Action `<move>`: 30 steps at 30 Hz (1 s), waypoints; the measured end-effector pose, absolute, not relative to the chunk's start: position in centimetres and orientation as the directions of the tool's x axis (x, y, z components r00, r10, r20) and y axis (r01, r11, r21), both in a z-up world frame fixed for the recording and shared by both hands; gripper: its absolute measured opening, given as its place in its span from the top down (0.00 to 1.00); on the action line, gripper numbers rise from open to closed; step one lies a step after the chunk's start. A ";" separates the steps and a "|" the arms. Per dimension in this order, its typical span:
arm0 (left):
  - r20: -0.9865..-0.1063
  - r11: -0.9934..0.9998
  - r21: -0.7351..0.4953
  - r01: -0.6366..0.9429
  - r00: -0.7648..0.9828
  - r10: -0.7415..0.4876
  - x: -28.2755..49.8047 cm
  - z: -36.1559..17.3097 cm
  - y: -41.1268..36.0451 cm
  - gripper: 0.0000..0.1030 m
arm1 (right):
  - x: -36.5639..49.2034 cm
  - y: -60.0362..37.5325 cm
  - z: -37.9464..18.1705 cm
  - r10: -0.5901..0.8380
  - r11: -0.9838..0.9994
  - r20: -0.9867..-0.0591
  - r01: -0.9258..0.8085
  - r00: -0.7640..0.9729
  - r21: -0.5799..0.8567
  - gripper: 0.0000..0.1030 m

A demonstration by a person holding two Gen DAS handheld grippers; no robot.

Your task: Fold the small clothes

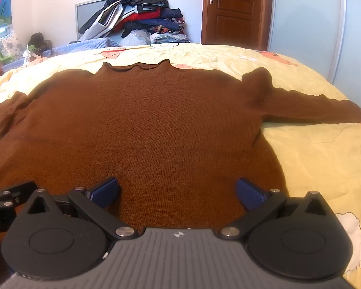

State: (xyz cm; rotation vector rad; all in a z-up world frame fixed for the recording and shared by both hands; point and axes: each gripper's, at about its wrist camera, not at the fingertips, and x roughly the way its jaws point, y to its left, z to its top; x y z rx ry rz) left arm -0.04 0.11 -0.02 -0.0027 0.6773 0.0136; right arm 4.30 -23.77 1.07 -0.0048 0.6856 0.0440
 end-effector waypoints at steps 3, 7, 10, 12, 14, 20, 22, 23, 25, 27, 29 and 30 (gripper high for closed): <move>-0.632 1.000 0.004 -0.018 0.775 0.016 -0.2 0.0 0.4 0.00 | 4.3 -23.8 1.1 0.039 0.999 -0.634 -0.042 0.772 0.010 0.00; -0.640 1.000 0.005 -0.014 0.769 0.014 -0.3 0.2 0.0 0.00 | 4.3 -23.7 1.1 0.039 0.999 -0.634 -0.042 0.772 0.011 0.00; -0.651 1.000 0.004 -0.010 0.759 0.011 0.2 0.1 0.2 0.00 | 4.3 -23.7 1.1 0.039 0.999 -0.634 -0.042 0.772 0.011 0.00; -0.651 1.000 0.006 -0.007 0.759 0.009 0.2 0.1 0.3 0.00 | 4.3 -23.7 1.1 0.039 0.999 -0.635 -0.042 0.772 0.011 0.00; -0.651 1.000 0.004 -0.004 0.759 0.006 0.1 0.0 0.0 0.00 | 4.3 -23.7 1.1 0.039 0.999 -0.634 -0.042 0.772 0.011 0.00; -0.647 1.000 0.014 -0.022 0.762 0.026 -0.3 0.0 -0.1 0.00 | 4.3 -23.7 1.1 0.038 0.999 -0.635 -0.041 0.772 0.010 0.00; -0.648 1.000 0.019 -0.021 0.761 0.028 -0.2 0.0 -0.2 0.00 | 4.3 -23.7 1.1 0.038 0.999 -0.635 -0.041 0.772 0.010 0.00; -0.648 1.000 0.016 -0.022 0.761 0.027 -0.2 0.0 -0.2 0.00 | 4.3 -23.7 1.1 0.038 0.999 -0.635 -0.041 0.772 0.009 0.00; -0.647 1.000 0.013 -0.023 0.762 0.026 -0.2 0.0 -0.1 0.00 | 4.3 -23.7 1.1 0.038 0.999 -0.634 -0.041 0.773 0.010 0.00; -0.645 1.000 0.011 -0.024 0.763 0.026 -0.2 0.0 -0.1 0.00 | 4.2 -23.8 1.1 0.038 0.999 -0.633 -0.041 0.773 0.010 0.00; -0.644 1.000 0.012 -0.025 0.765 0.026 -0.1 0.0 -0.2 0.00 | 4.2 -23.7 1.1 0.037 0.999 -0.634 -0.041 0.773 0.008 0.00; -0.643 1.000 0.012 -0.022 0.765 0.024 -0.1 0.0 -0.2 0.00 | 4.2 -23.7 1.1 0.037 0.999 -0.634 -0.041 0.773 0.009 0.00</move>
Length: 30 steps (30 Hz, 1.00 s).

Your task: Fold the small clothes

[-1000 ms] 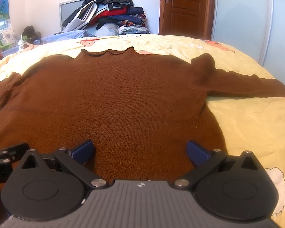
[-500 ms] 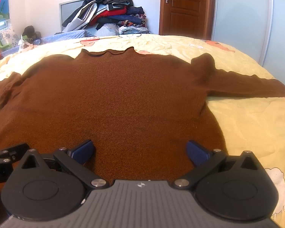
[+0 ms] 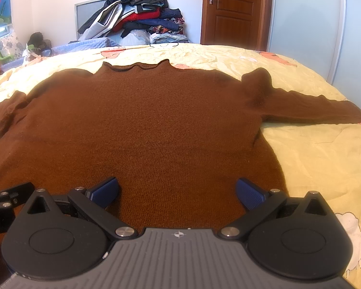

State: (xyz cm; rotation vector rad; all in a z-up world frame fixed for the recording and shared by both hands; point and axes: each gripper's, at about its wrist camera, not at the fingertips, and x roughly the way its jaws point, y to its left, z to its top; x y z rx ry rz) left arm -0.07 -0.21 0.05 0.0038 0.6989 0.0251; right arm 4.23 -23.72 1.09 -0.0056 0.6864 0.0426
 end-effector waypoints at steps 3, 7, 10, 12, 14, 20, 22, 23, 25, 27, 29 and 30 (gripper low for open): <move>-0.641 1.000 -0.005 -0.023 0.768 0.014 -0.4 0.1 0.1 0.00 | 4.1 -24.0 1.2 0.047 0.999 -0.631 -0.046 0.775 0.018 0.00; -0.641 1.000 0.016 -0.020 0.767 0.026 -0.2 0.0 -0.4 0.00 | 4.1 -24.1 1.3 0.037 0.999 -0.632 -0.042 0.774 0.007 0.00; -0.642 1.000 0.009 -0.021 0.766 0.022 -0.2 0.0 -0.2 0.00 | 4.3 -23.6 1.1 0.037 0.999 -0.635 -0.043 0.772 0.007 0.00; -0.641 1.000 0.011 -0.022 0.767 0.024 -0.1 0.0 -0.3 0.00 | 4.3 -23.4 1.1 0.037 0.999 -0.634 -0.041 0.773 0.007 0.00; -0.642 1.000 0.009 -0.021 0.766 0.022 -0.2 0.0 -0.4 0.00 | 4.4 -23.4 1.1 0.038 0.999 -0.634 -0.041 0.772 0.009 0.00; -0.642 1.000 0.010 -0.022 0.766 0.024 -0.2 0.0 -0.4 0.00 | 4.4 -23.4 1.1 0.037 0.999 -0.634 -0.041 0.773 0.008 0.00; -0.641 1.000 0.011 -0.023 0.767 0.024 -0.2 0.0 -0.4 0.00 | 4.4 -23.4 1.1 0.037 0.999 -0.634 -0.041 0.773 0.008 0.00; -0.641 1.000 0.010 -0.023 0.767 0.024 -0.2 0.0 -0.4 0.00 | 4.3 -23.5 1.1 0.037 0.999 -0.633 -0.041 0.773 0.008 0.00; -0.641 1.000 0.009 -0.023 0.767 0.023 -0.2 0.0 -0.3 0.00 | 4.4 -23.5 1.1 0.037 0.999 -0.633 -0.041 0.773 0.008 0.00; -0.641 1.000 0.010 -0.023 0.767 0.024 -0.2 0.0 -0.3 0.00 | 4.4 -23.4 1.1 0.037 0.999 -0.633 -0.041 0.773 0.008 0.00; -0.641 1.000 0.009 -0.022 0.767 0.022 -0.2 0.0 -0.3 0.00 | 4.4 -23.4 1.1 0.037 0.999 -0.633 -0.041 0.773 0.007 0.00; -0.641 1.000 0.007 -0.022 0.767 0.022 -0.2 0.0 -0.3 0.00 | 4.4 -23.4 1.1 0.036 0.999 -0.633 -0.041 0.773 0.007 0.00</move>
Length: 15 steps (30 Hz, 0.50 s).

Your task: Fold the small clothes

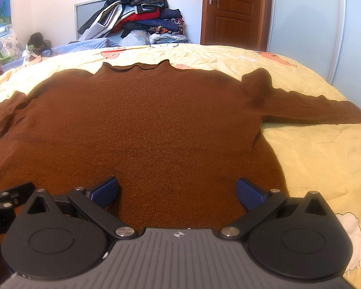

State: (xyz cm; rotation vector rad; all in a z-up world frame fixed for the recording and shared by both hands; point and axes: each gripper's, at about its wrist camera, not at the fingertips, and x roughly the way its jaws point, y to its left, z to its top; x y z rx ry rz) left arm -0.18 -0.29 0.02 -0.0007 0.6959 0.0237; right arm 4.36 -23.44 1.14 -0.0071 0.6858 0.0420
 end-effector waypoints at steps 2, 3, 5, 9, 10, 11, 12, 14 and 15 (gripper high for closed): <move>-0.641 1.000 0.009 -0.023 0.767 0.023 -0.2 0.0 -0.3 0.00 | 4.4 -23.4 1.1 0.036 0.999 -0.634 -0.041 0.773 0.007 0.00; -0.641 1.000 0.009 -0.023 0.767 0.023 -0.2 0.0 -0.2 0.00 | 4.4 -23.4 1.1 0.037 0.999 -0.634 -0.041 0.773 0.008 0.00; -0.641 1.000 0.007 -0.023 0.767 0.022 -0.2 0.0 -0.2 0.00 | 4.4 -23.4 1.1 0.036 0.999 -0.633 -0.041 0.773 0.007 0.00; -0.641 1.000 0.006 -0.023 0.767 0.021 -0.2 0.0 -0.2 0.00 | 4.4 -23.5 1.1 0.036 0.999 -0.633 -0.041 0.773 0.007 0.00; -0.641 1.000 0.006 -0.023 0.767 0.021 -0.2 0.0 -0.2 0.00 | 4.4 -23.4 1.1 0.036 0.999 -0.633 -0.041 0.773 0.007 0.00; -0.641 1.000 0.006 -0.023 0.767 0.022 -0.2 0.0 -0.2 0.00 | 4.4 -23.4 1.1 0.036 0.999 -0.633 -0.041 0.773 0.007 0.00; -0.641 1.000 0.007 -0.023 0.767 0.022 -0.2 0.0 -0.2 0.00 | 4.4 -23.4 1.1 0.036 0.999 -0.633 -0.041 0.773 0.007 0.00; -0.641 1.000 0.006 -0.023 0.767 0.022 -0.2 0.0 -0.2 0.00 | 4.4 -23.4 1.1 0.036 0.999 -0.633 -0.041 0.773 0.007 0.00; -0.641 1.000 0.007 -0.023 0.767 0.022 -0.2 0.0 -0.2 0.00 | 4.4 -23.5 1.1 0.036 0.999 -0.633 -0.041 0.773 0.007 0.00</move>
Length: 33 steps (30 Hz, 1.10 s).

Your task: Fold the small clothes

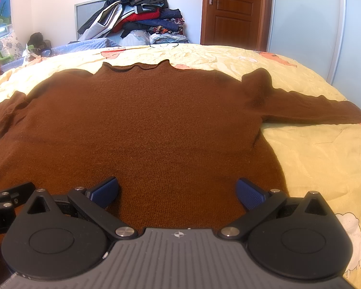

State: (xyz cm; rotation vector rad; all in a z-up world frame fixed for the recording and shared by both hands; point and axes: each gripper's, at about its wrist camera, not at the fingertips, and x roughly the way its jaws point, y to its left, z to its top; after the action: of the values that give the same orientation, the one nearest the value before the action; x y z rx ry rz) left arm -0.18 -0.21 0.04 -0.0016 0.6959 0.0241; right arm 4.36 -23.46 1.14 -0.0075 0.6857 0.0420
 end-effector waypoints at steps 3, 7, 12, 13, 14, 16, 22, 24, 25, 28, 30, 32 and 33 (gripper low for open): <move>-0.641 1.000 0.007 -0.023 0.767 0.022 -0.2 0.0 -0.2 0.00 | 4.4 -23.4 1.1 0.037 0.999 -0.634 -0.041 0.773 0.007 0.00; -0.641 1.000 0.007 -0.023 0.767 0.022 -0.2 0.0 -0.2 0.00 | 4.4 -23.4 1.1 0.036 0.999 -0.633 -0.041 0.773 0.007 0.00; -0.641 1.000 0.007 -0.022 0.767 0.021 -0.2 0.0 -0.2 0.00 | 4.4 -23.4 1.1 0.036 0.999 -0.634 -0.041 0.773 0.007 0.00; -0.641 1.000 0.007 -0.022 0.767 0.021 -0.2 0.0 -0.2 0.00 | 4.4 -23.4 1.1 0.036 0.999 -0.633 -0.041 0.773 0.007 0.00; -0.641 1.000 0.007 -0.022 0.767 0.021 -0.2 0.0 -0.2 0.00 | 4.4 -23.4 1.1 0.036 0.999 -0.633 -0.041 0.773 0.007 0.00; -0.641 1.000 0.007 -0.023 0.767 0.022 -0.2 0.0 -0.2 0.00 | 4.4 -23.4 1.1 0.036 0.999 -0.633 -0.041 0.773 0.007 0.00; -0.641 1.000 0.007 -0.022 0.767 0.021 -0.2 0.0 -0.2 0.00 | 4.4 -23.6 1.3 0.052 0.998 -0.642 -0.058 0.765 0.012 0.00; -0.641 1.000 0.006 -0.021 0.768 0.020 -0.2 0.0 -0.2 0.00 | 4.8 -25.4 2.3 0.141 0.990 -0.649 -0.104 0.748 0.096 0.00; -0.641 1.000 0.005 -0.021 0.768 0.019 -0.2 0.0 -0.2 0.00 | 4.8 -27.0 3.0 0.181 0.981 -0.623 -0.098 0.761 0.165 0.00; -0.641 1.000 0.006 -0.022 0.768 0.021 -0.1 0.0 -0.2 0.00 | 5.8 -34.8 5.3 0.256 0.909 -0.506 -0.027 0.824 0.416 0.00; -0.641 1.000 0.005 -0.022 0.767 0.020 -0.1 0.0 -0.2 0.00 | 7.4 -41.6 6.3 0.216 0.836 -0.466 0.085 0.858 0.543 0.00; -0.641 1.000 0.006 -0.022 0.768 0.020 -0.1 0.0 -0.2 0.00 | 9.1 -48.4 6.3 0.169 0.749 -0.449 0.182 0.878 0.637 0.00; -0.641 1.000 0.006 -0.022 0.768 0.020 -0.1 0.0 -0.2 0.00 | 9.8 -51.4 6.0 0.142 0.709 -0.438 0.218 0.887 0.671 0.00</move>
State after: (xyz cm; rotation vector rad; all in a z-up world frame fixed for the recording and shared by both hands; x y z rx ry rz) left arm -0.12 -0.20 0.03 -0.0023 0.6955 0.0230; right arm 9.83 -51.42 6.04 0.7897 0.4900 -0.0439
